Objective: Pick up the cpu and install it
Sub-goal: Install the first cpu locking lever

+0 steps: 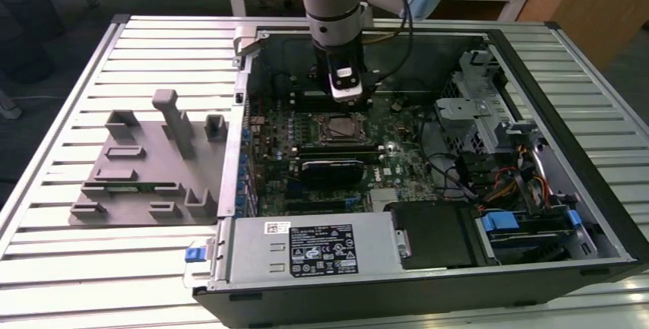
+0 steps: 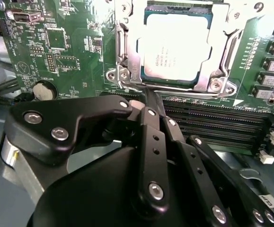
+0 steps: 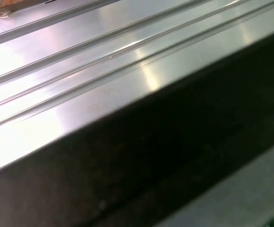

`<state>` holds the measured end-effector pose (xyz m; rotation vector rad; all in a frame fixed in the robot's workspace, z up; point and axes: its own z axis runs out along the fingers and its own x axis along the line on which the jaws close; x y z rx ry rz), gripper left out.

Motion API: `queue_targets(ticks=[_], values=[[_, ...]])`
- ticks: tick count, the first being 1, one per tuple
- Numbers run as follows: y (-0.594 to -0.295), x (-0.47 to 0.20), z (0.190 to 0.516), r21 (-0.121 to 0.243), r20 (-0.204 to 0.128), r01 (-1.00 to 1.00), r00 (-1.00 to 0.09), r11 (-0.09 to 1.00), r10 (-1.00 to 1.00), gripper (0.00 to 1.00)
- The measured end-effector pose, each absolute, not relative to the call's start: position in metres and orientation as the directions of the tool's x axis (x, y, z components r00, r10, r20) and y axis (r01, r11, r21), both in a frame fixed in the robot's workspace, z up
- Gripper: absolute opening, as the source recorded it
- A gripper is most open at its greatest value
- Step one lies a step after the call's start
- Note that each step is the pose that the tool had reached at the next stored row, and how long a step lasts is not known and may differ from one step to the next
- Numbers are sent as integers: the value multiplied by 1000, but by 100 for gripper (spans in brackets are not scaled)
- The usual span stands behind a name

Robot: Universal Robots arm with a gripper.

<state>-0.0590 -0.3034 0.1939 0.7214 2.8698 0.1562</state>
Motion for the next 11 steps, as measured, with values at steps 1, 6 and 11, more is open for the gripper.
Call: queue_targets(ticks=[1,6,11], values=[[-303,-59,194,145,-144,459,-867,877,477,11],[-305,-57,195,148,-138,459,-867,876,478,11],[-309,-56,195,149,-137,459,-867,876,478,11]])
